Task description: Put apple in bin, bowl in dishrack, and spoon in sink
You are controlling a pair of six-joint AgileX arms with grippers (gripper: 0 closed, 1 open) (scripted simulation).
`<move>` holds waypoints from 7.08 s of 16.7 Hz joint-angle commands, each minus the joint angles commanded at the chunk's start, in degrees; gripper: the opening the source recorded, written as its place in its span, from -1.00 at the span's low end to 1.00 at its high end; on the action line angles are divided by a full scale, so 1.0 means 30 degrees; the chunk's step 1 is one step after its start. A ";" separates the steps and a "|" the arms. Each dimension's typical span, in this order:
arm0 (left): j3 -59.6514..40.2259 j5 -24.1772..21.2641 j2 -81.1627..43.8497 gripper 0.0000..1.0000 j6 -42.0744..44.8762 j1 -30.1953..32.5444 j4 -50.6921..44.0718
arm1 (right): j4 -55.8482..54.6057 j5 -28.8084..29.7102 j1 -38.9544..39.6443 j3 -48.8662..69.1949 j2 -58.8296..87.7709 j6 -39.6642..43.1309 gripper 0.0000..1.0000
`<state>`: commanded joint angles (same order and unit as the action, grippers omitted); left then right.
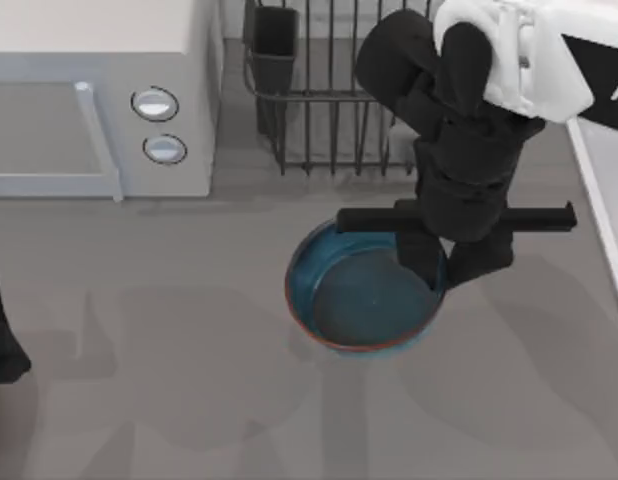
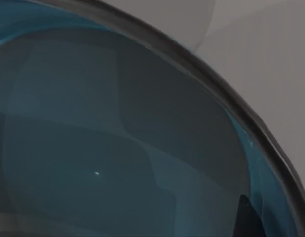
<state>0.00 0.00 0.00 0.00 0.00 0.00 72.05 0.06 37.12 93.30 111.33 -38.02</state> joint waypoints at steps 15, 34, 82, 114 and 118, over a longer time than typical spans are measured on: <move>0.0000 0.0000 0.0000 1.00 0.0000 0.0000 0.0000 | -1.6605 1.3972 0.5195 -0.2590 -0.5920 0.8347 -1.00; 0.0000 0.0000 0.0000 1.00 0.0000 0.0000 0.0000 | -2.7800 1.8065 0.5087 -0.3909 -0.5622 1.2112 -1.00; 0.0000 0.0000 0.0000 1.00 0.0000 0.0000 0.0000 | -3.5131 0.8367 -0.5011 -1.4266 -1.1191 1.2321 1.00; 0.0000 0.0000 0.0000 1.00 0.0000 0.0000 0.0000 | -1.8111 -0.0073 -1.3940 -2.7430 -2.9942 2.1642 1.00; 0.0000 0.0000 0.0000 1.00 0.0000 0.0000 0.0000 | -1.4069 -0.0245 -1.5166 -2.4285 -2.5029 3.0351 1.00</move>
<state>0.00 0.00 0.00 0.00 0.00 0.00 29.85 -0.67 -8.38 20.45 36.24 53.03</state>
